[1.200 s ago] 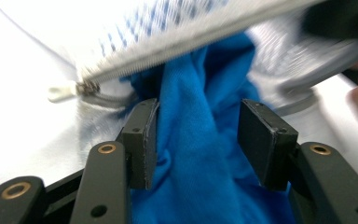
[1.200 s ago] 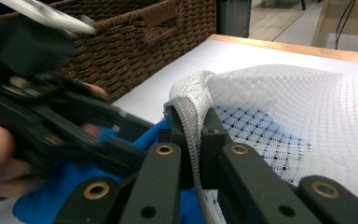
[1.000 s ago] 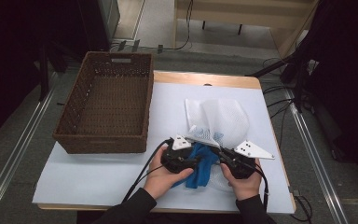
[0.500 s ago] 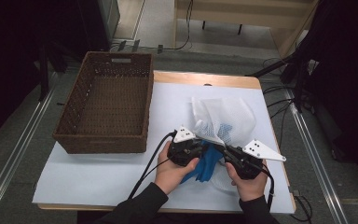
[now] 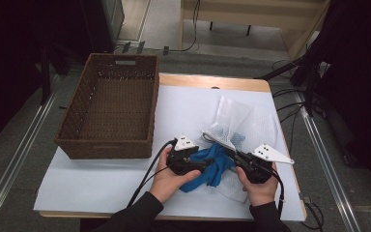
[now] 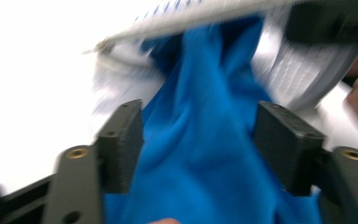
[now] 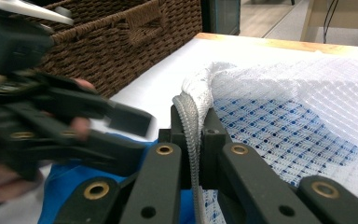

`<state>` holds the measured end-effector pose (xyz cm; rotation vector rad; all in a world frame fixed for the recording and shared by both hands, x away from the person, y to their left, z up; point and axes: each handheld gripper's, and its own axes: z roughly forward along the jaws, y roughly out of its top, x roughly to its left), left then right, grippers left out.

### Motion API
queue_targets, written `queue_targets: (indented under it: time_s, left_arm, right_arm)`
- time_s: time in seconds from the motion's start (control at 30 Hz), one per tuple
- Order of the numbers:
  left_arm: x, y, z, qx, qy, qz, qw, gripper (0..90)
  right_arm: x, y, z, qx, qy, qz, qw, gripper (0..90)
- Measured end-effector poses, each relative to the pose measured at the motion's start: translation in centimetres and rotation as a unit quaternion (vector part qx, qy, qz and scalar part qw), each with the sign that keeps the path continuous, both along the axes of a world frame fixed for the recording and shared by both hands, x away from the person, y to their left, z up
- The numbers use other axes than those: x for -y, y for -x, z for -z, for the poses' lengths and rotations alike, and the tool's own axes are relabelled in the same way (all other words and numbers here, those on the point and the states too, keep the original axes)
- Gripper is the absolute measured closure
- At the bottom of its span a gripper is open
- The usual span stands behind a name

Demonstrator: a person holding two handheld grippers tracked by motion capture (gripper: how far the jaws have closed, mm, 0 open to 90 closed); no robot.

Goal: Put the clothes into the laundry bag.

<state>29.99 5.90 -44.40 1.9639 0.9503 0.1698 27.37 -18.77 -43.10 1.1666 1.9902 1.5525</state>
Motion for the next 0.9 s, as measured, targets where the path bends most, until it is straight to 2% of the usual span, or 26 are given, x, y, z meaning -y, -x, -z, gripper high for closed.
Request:
queue_targets:
  time_s: [0.07, 0.13, 0.2, 0.33, 0.4, 0.43, 0.47, 0.5, 0.53, 0.57, 0.6, 0.67, 0.7, 0.73, 0.77, 0.8, 0.83, 0.9]
  left_arm:
    - [-0.4, 0.2, 0.8, -0.019, -0.029, 0.011, 0.9993, 28.6]
    - [-0.4, 0.5, 1.9, -0.030, -0.059, 0.020, 0.9976, 25.9]
    - [0.0, 0.8, 2.6, -0.040, -0.067, 0.031, 0.9965, 28.2]
    - [1.1, 1.4, 2.8, -0.029, -0.078, 0.034, 0.9960, 31.8]
    - [1.3, 1.5, 2.8, -0.022, -0.086, 0.023, 0.9957, 34.5]
    - [1.3, 1.5, 2.7, -0.018, -0.091, 0.016, 0.9955, 39.1]
    - [1.3, 1.6, 2.7, -0.014, -0.090, 0.013, 0.9957, 45.2]
    - [1.4, 1.7, 2.6, -0.014, -0.080, 0.010, 0.9967, 53.5]
    - [1.5, 1.8, 2.5, -0.007, -0.078, 0.009, 0.9969, 68.3]
    - [1.6, 1.9, 2.4, 0.002, -0.076, 0.007, 0.9971, 74.7]
    - [1.6, 2.0, 2.2, 0.005, -0.067, 0.008, 0.9977, 74.7]
    - [1.7, 2.2, 1.7, 0.007, -0.041, 0.018, 0.9990, 82.4]
    - [1.9, 2.6, 1.1, 0.018, -0.002, 0.044, 0.9989, 82.9]
    - [1.9, 2.6, 1.1, 0.018, -0.002, 0.044, 0.9989, 83.2]
    - [2.2, 2.8, 0.7, 0.025, 0.006, 0.055, 0.9982, 83.2]
    - [2.5, 3.0, 0.4, 0.031, 0.006, 0.064, 0.9975, 83.3]
    - [2.8, 3.1, 0.2, 0.036, 0.006, 0.072, 0.9967, 83.3]
    - [3.2, 2.8, 0.0, 0.040, 0.014, 0.072, 0.9965, 83.2]
  right_arm:
    - [-0.1, 0.0, 0.0, 0.000, 0.001, -0.001, 1.0000, 88.8]
    - [-0.2, 0.0, 0.1, -0.002, 0.003, -0.001, 1.0000, 88.8]
    - [-0.5, -0.2, 0.3, -0.004, 0.006, -0.002, 1.0000, 88.8]
    - [-0.7, -0.2, 0.6, -0.009, 0.010, -0.003, 0.9999, 88.8]
    - [-0.8, -0.2, 0.7, -0.010, 0.015, -0.004, 0.9998, 88.8]
    - [-0.9, -0.2, 0.8, -0.010, 0.015, -0.005, 0.9998, 88.8]
    - [-0.9, -0.3, 0.9, -0.012, 0.015, -0.006, 0.9998, 88.8]
    - [-1.0, -0.3, 0.9, -0.013, 0.014, -0.006, 0.9998, 88.8]
    - [-1.2, -0.2, 1.1, -0.015, 0.017, -0.009, 0.9997, 88.8]
    - [-1.3, -0.2, 1.1, -0.014, 0.019, -0.009, 0.9997, 88.8]
    - [-1.3, -0.2, 1.1, -0.014, 0.019, -0.009, 0.9997, 88.8]
    - [-1.3, -0.1, 0.8, -0.010, 0.017, -0.009, 0.9998, 88.8]
    - [-1.3, 0.0, 0.6, -0.007, 0.015, -0.009, 0.9998, 88.8]
    - [-1.3, 0.0, 0.6, -0.007, 0.015, -0.009, 0.9998, 88.8]
    - [-1.2, 0.1, 0.4, -0.006, 0.011, -0.010, 0.9999, 88.8]
    - [-1.2, 0.3, -0.2, 0.000, 0.000, -0.012, 0.9999, 88.8]
    - [-1.2, 0.3, -0.2, 0.000, 0.000, -0.012, 0.9999, 88.8]
    - [-1.3, 0.6, -0.8, 0.008, -0.006, -0.016, 0.9998, 88.8]
